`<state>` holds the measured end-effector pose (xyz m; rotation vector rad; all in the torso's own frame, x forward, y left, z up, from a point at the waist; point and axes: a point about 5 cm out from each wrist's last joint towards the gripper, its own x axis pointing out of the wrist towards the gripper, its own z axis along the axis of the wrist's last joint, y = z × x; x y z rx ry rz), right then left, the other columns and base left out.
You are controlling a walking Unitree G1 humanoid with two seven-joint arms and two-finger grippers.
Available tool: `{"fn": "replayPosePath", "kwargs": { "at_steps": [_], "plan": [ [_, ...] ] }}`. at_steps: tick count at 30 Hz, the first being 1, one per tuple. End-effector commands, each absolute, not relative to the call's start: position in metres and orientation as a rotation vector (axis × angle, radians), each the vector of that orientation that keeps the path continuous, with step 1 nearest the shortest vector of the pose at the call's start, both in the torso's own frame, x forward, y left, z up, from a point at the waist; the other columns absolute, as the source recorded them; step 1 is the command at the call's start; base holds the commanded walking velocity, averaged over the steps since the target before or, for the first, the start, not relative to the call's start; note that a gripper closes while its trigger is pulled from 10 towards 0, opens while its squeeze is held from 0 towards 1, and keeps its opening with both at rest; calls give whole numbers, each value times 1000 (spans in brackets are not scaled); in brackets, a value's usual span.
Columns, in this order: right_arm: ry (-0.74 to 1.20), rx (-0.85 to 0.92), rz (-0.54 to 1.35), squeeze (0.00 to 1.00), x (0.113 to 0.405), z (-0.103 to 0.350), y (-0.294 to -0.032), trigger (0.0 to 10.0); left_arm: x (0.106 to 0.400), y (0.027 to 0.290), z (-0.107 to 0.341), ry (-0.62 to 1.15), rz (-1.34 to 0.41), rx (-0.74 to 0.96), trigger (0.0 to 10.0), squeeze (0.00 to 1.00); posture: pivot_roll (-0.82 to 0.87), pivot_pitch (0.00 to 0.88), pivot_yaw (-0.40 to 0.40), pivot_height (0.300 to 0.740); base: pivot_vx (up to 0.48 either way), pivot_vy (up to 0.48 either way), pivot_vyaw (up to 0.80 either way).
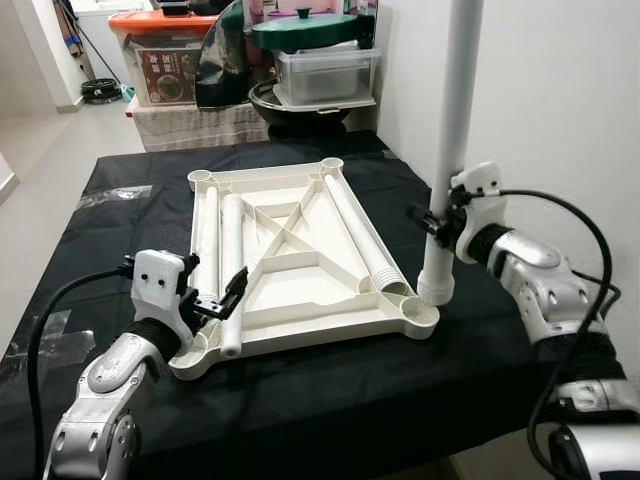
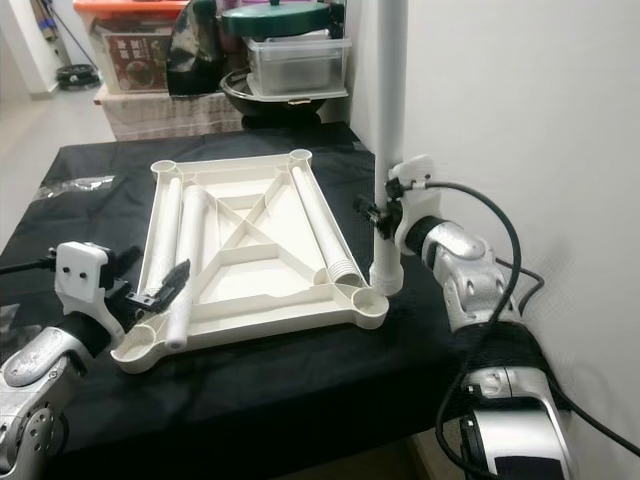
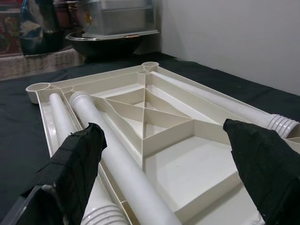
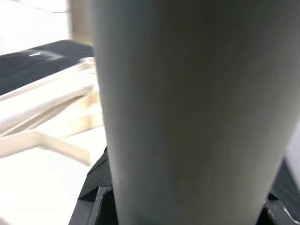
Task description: Building children table
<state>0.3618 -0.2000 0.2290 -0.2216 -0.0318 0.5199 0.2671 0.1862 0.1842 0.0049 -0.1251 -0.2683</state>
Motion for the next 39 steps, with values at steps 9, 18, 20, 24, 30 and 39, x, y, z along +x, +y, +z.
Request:
{"fn": "replayPosePath", "kwargs": {
  "at_steps": [9,18,20,24,30,39],
  "plan": [
    [-52,-246,649,0,354,220,-178,10000,270,187,179,-103,-263,10,10000,0,8,0,-14,740,0,0,0],
    [-5,-249,679,0,345,205,-180,10000,270,194,176,-91,-247,20,10000,0,9,0,-13,740,0,0,0],
    [7,-258,678,0,343,204,-184,10000,271,194,176,-90,-245,20,10000,0,5,0,-11,740,0,0,0],
    [12,-270,669,0,342,204,-189,10000,272,194,175,-91,-244,18,10000,0,-2,0,-9,740,0,0,0],
    [10,-291,621,0,342,209,-203,10000,276,188,174,-92,-262,11,10000,0,-17,0,0,740,0,0,0],
    [19,-103,673,0,337,200,-182,10000,277,191,173,-86,-256,-7,10000,0,-10,0,-10,740,0,0,0]
  ]
}}
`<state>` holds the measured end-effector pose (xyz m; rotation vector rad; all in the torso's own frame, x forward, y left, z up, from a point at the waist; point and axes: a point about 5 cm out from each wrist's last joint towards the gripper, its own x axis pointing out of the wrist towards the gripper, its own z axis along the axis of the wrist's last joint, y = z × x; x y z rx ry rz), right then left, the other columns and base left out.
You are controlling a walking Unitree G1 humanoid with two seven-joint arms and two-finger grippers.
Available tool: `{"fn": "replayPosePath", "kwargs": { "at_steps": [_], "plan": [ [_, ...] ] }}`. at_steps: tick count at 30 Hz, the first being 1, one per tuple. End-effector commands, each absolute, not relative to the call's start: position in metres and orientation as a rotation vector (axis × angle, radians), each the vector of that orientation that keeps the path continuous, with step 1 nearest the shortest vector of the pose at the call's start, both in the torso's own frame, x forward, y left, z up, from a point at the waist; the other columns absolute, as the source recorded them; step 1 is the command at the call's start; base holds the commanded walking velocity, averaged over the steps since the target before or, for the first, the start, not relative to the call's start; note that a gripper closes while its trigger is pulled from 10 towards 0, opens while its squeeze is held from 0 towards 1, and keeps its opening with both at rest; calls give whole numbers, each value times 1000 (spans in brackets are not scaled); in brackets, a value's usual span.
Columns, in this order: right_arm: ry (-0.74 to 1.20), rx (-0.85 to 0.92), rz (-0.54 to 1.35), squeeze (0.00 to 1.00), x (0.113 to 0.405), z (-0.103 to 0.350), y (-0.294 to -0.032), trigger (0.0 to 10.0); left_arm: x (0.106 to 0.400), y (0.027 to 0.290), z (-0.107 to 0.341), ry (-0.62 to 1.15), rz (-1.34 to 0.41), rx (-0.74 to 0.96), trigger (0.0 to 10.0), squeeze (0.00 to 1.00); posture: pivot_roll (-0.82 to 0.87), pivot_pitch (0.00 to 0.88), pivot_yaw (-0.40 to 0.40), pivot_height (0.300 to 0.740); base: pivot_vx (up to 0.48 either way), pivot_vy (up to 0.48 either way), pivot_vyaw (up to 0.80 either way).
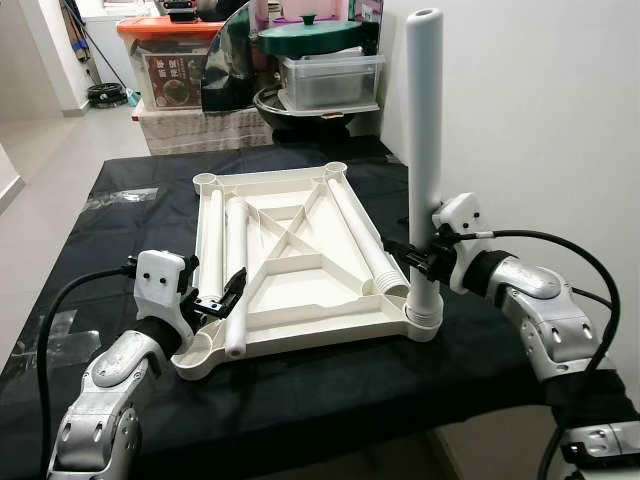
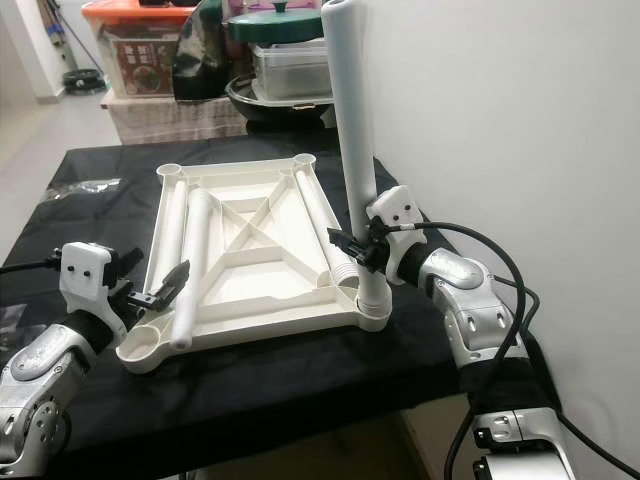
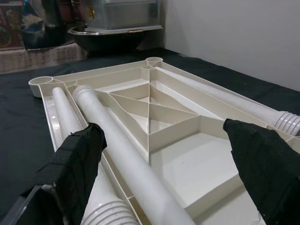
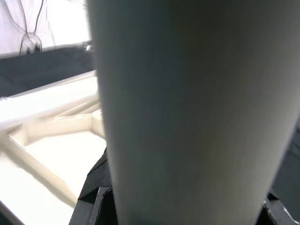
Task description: Building children table
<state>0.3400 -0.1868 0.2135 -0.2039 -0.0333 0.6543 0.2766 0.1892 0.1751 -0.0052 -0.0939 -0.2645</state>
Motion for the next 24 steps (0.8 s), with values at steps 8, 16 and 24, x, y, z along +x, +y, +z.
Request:
{"fn": "replayPosePath", "kwargs": {
  "at_steps": [8,16,24],
  "plan": [
    [64,69,587,0,334,181,-184,10000,275,191,169,-77,-249,-19,10000,0,-10,0,-10,740,0,0,0],
    [81,12,616,0,325,173,-176,10000,277,193,170,-73,-248,-13,10000,0,-16,0,-1,740,0,0,0],
    [94,-21,634,0,323,169,-171,10000,277,194,169,-71,-244,-9,10000,0,-12,0,-3,740,0,0,0]
  ]
}}
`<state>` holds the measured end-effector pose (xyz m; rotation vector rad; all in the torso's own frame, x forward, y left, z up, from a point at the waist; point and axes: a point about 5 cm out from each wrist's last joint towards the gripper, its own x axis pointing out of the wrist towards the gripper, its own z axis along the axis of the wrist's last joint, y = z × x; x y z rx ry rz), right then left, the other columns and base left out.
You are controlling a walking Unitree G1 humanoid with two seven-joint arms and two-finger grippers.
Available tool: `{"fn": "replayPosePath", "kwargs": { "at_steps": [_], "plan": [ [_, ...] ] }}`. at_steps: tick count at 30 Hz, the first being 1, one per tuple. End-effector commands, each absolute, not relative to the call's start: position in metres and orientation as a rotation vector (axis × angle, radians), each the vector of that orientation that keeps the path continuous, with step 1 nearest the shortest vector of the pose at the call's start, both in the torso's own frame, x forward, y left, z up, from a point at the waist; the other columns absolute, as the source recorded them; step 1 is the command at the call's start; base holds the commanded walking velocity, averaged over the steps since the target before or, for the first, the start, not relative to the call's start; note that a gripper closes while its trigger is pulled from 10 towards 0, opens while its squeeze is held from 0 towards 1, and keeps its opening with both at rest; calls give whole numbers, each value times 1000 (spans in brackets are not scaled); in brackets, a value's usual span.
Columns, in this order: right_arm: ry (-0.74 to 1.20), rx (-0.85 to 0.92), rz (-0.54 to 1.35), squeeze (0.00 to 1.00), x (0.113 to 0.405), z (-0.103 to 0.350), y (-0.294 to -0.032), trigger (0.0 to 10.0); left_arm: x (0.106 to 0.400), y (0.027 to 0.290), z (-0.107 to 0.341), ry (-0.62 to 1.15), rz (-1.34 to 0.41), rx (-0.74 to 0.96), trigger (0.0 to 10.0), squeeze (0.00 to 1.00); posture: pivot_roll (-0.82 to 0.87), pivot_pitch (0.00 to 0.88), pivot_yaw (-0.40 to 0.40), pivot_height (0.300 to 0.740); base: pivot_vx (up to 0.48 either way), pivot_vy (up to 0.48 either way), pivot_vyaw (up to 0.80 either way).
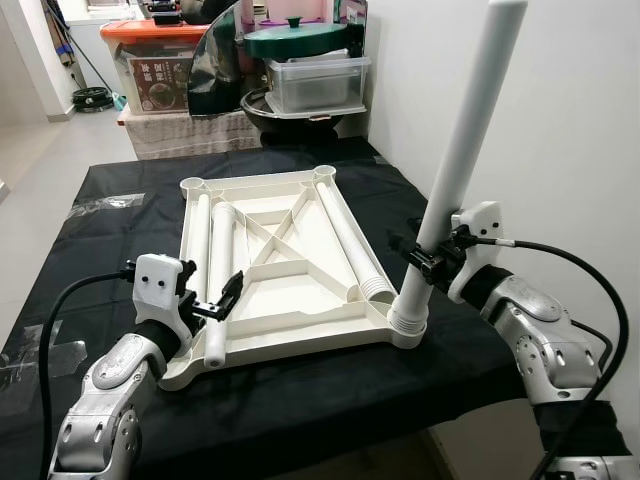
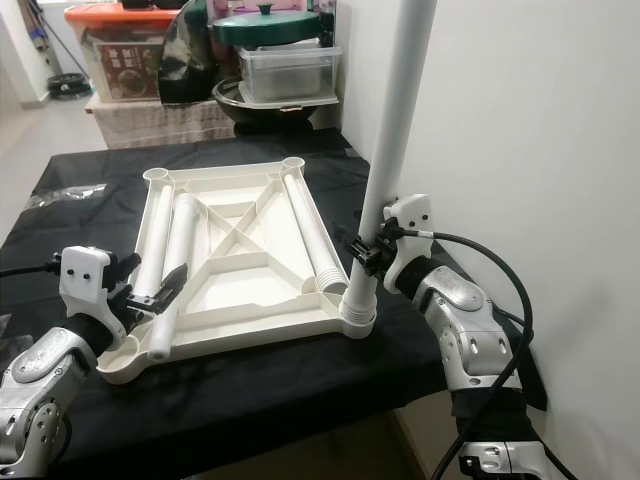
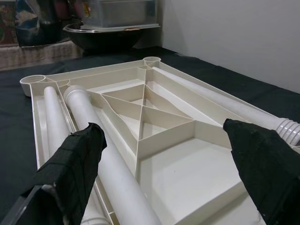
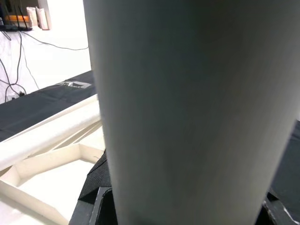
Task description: Building children table
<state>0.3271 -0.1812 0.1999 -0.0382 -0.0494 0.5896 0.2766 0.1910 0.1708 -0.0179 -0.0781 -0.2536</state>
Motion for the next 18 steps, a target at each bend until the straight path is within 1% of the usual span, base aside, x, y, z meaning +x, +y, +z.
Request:
{"fn": "replayPosePath", "kwargs": {
  "at_steps": [1,6,9,10,12,14,15,17,18],
  "plan": [
    [97,-23,637,0,323,168,-170,10000,277,194,169,-70,-243,-9,10000,0,-10,0,-6,740,0,0,0],
    [113,-20,633,0,324,166,-166,10000,276,195,168,-68,-239,-9,10000,0,-8,0,-10,740,0,0,0],
    [171,20,547,0,325,154,-155,10000,275,196,167,-65,-231,-10,10000,0,-12,0,-13,740,0,0,0],
    [171,20,547,0,325,154,-155,10000,275,196,167,-65,-231,-10,10000,0,-12,0,-13,740,0,0,0],
    [188,31,343,0,329,143,-153,10000,275,196,167,-65,-226,-10,10000,0,-9,0,-16,740,0,0,0],
    [188,62,212,0,328,136,-150,10000,275,195,167,-67,-224,-10,10000,0,-4,0,-15,740,0,0,0],
    [188,62,212,0,328,136,-150,10000,275,195,167,-67,-224,-10,10000,0,-4,0,-15,740,0,0,0],
    [218,87,94,0,325,126,-152,10000,275,195,167,-68,-223,-10,10000,0,-4,0,-15,740,0,0,0],
    [218,87,94,0,325,126,-152,10000,275,195,167,-68,-223,-10,10000,0,-4,0,-15,740,0,0,0]
  ]
}}
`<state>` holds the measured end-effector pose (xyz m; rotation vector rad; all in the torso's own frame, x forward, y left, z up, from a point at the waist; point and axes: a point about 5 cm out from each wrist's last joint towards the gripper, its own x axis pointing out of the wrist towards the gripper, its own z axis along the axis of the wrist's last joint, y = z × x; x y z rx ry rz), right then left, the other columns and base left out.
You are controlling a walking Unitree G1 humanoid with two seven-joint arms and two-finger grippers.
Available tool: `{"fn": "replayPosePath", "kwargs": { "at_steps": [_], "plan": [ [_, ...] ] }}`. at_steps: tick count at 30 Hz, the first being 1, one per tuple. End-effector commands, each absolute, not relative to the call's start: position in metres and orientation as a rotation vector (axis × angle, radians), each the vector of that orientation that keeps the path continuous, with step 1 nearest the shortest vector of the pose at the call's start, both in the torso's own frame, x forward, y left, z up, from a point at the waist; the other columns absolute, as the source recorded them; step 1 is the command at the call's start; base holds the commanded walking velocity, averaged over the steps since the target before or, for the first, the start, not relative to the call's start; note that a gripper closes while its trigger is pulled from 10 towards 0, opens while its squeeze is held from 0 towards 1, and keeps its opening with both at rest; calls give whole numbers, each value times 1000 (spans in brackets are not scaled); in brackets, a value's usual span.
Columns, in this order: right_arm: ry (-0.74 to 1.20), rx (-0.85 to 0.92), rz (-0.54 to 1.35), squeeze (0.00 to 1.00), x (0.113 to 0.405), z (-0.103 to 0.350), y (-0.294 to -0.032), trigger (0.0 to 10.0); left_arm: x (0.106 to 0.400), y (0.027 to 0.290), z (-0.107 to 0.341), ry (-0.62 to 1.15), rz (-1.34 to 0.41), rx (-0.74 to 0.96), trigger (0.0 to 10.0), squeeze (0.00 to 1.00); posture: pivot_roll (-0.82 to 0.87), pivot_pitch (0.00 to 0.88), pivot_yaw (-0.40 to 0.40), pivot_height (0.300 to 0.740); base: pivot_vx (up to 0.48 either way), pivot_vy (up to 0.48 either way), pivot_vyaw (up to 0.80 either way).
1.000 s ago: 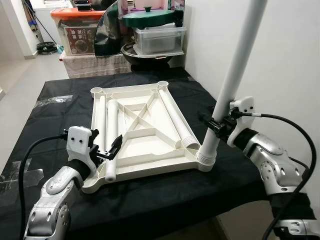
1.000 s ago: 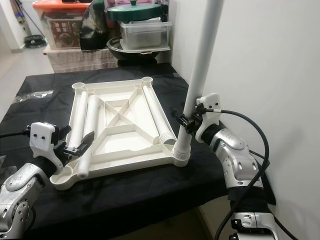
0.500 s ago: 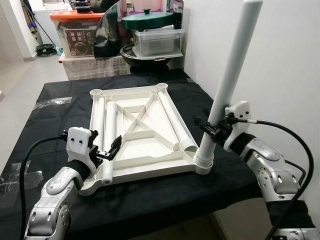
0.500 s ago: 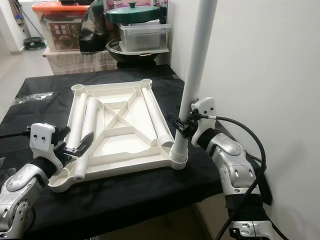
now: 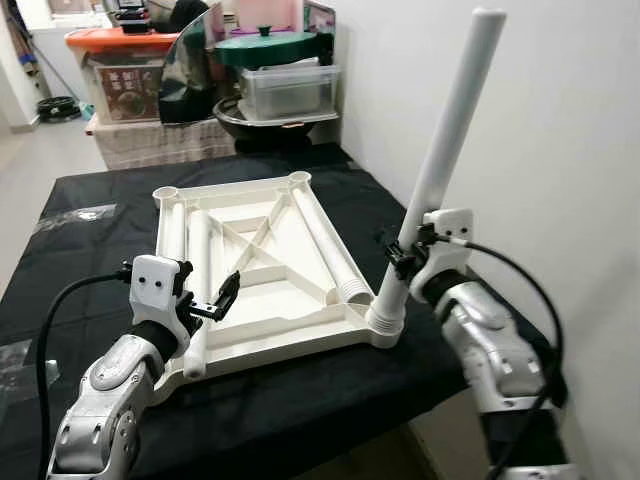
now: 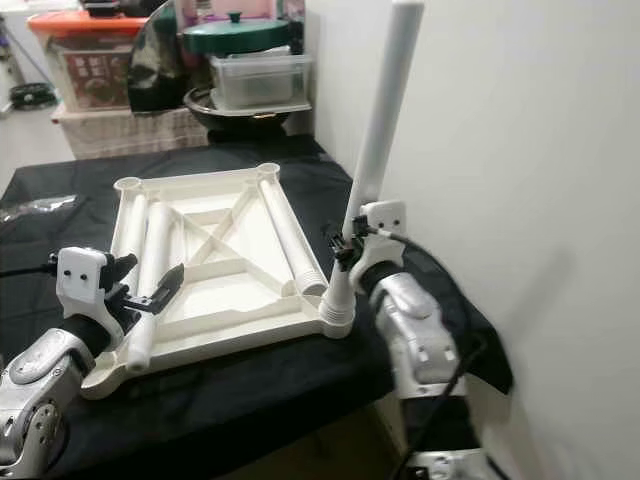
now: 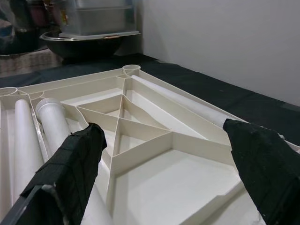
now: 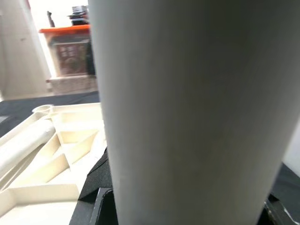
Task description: Building children table
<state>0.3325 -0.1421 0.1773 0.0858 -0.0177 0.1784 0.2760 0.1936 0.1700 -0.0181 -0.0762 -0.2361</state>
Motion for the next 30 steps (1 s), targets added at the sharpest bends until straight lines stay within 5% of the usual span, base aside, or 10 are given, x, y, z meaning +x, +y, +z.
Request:
{"fn": "replayPosePath", "kwargs": {
  "at_steps": [1,15,30],
  "plan": [
    [237,81,74,0,325,122,-151,10000,275,196,167,-67,-222,-9,10000,0,-4,0,-16,740,0,0,0],
    [313,-28,49,0,339,121,-114,10000,276,195,166,-70,-205,0,10000,0,13,0,-38,740,0,0,0],
    [340,12,-55,0,338,114,-117,10000,275,197,165,-67,-191,3,10000,0,14,0,-36,740,0,0,0]
  ]
}}
